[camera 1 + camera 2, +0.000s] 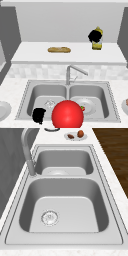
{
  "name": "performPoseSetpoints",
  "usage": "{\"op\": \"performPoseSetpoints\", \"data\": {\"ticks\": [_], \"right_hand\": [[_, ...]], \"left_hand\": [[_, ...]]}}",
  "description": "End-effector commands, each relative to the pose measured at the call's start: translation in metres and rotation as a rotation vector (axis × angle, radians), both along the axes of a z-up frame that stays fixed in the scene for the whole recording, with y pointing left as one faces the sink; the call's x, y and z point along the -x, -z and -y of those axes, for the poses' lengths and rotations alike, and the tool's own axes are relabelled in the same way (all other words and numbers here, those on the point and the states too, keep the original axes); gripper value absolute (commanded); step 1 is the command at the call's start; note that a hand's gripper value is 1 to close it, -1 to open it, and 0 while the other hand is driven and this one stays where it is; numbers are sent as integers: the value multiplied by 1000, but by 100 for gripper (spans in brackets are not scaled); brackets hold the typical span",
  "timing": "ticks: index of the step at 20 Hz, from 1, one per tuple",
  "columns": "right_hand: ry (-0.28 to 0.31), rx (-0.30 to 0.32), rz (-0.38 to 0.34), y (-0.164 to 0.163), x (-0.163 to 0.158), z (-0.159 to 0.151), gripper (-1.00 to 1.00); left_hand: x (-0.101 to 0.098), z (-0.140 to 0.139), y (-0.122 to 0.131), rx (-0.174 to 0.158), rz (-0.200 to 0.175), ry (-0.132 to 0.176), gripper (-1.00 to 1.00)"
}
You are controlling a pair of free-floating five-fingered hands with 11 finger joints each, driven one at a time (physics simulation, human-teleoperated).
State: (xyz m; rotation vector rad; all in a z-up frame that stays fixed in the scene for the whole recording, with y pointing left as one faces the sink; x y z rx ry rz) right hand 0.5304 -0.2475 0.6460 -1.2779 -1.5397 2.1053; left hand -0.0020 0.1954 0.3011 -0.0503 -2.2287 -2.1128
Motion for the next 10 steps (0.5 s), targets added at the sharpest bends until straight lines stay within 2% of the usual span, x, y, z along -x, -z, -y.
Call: {"op": "performPoseSetpoints", "data": {"ticks": [1,2,3,6,10], "right_hand": [[-43,38,-14,14,0,7,-100],[-66,53,-5,10,1,15,-100],[-89,95,-3,3,-1,11,-100],[-141,134,-5,-11,-7,13,-100],[-198,123,-51,-25,-11,14,-100]], "left_hand": [[0,0,0,0,0,0,0],[0,0,0,0,0,0,0],[0,0,0,0,0,0,0],[0,0,0,0,0,0,0],[0,0,0,0,0,0,0]]}}
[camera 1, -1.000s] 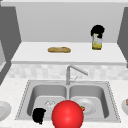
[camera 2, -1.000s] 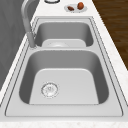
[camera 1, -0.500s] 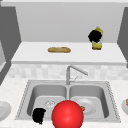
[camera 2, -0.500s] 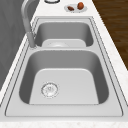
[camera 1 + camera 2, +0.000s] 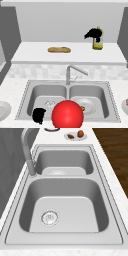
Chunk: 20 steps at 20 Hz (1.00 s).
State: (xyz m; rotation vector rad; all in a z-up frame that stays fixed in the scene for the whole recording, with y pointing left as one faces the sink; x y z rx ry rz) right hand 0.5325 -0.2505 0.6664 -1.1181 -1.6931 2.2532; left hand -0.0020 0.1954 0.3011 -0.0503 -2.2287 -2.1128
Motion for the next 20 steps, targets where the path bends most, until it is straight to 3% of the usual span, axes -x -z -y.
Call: {"op": "performPoseSetpoints", "data": {"ticks": [1,8,13,17,20], "right_hand": [[-20,112,-13,-8,-5,13,-100],[-58,193,-64,-18,1,35,-100],[-67,301,-76,-20,1,52,-100],[-106,412,-79,-16,-15,57,-100],[-125,402,-101,-1,-43,62,-100]], "left_hand": [[0,0,0,0,0,0,0],[0,0,0,0,0,0,0],[0,0,0,0,0,0,0],[0,0,0,0,0,0,0],[0,0,0,0,0,0,0]]}}
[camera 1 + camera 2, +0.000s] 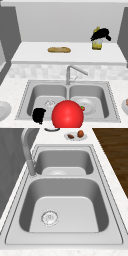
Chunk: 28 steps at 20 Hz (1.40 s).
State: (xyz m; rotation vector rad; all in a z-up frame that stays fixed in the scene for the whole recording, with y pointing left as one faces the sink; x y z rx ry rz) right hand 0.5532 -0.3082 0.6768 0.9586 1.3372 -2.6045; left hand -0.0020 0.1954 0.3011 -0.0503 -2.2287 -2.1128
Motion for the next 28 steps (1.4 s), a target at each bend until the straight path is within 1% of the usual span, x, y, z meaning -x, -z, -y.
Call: {"op": "performPoseSetpoints", "data": {"ticks": [1,2,3,5,7,9,11,13,14,15,17,18,19,20,21,25,28], "right_hand": [[-23,51,-28,13,-29,5,-100],[-46,56,-25,16,-36,6,-100],[-88,56,-2,18,-42,6,-100],[-146,53,11,21,-55,4,-100],[-196,48,14,24,-68,3,-100],[-236,20,-11,25,-79,4,-100],[-278,14,0,23,-83,3,-100],[-298,2,-24,21,-88,2,-100],[-302,12,-33,19,-88,-1,-100],[-327,23,-37,17,-89,-2,-100],[-355,26,-71,19,-93,-4,-100],[-365,24,-85,20,-94,1,-100],[-382,22,-97,24,-97,4,-100],[-407,38,-112,32,-97,8,-100],[-424,39,-122,40,-99,10,-100],[-449,34,-68,41,-101,16,-100],[-417,20,-69,36,-102,8,-100]], "left_hand": [[0,0,0,0,0,0,0],[0,0,0,0,0,0,0],[0,0,0,0,0,0,0],[0,0,0,0,0,0,0],[0,0,0,0,0,0,0],[0,0,0,0,0,0,0],[0,0,0,0,0,0,0],[0,0,0,0,0,0,0],[0,0,0,0,0,0,0],[0,0,0,0,0,0,0],[0,0,0,0,0,0,0],[0,0,0,0,0,0,0],[0,0,0,0,0,0,0],[0,0,0,0,0,0,0],[0,0,0,0,0,0,0],[0,0,0,0,0,0,0],[0,0,0,0,0,0,0]]}}
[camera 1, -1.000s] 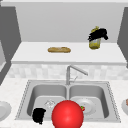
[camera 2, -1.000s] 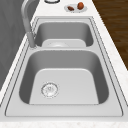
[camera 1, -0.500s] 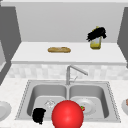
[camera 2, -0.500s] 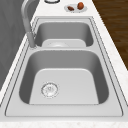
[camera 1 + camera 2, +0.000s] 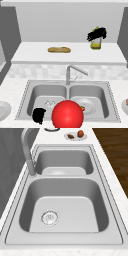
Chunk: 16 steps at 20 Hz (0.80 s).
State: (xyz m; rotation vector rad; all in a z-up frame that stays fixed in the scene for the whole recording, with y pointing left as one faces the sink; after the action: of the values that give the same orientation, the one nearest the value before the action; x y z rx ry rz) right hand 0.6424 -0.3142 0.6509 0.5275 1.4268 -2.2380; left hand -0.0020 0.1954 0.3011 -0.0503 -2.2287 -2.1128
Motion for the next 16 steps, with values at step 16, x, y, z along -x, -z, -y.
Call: {"op": "performPoseSetpoints", "data": {"ticks": [16], "right_hand": [[191,79,24,17,3,-11,-100]], "left_hand": [[0,0,0,0,0,0,0]]}}
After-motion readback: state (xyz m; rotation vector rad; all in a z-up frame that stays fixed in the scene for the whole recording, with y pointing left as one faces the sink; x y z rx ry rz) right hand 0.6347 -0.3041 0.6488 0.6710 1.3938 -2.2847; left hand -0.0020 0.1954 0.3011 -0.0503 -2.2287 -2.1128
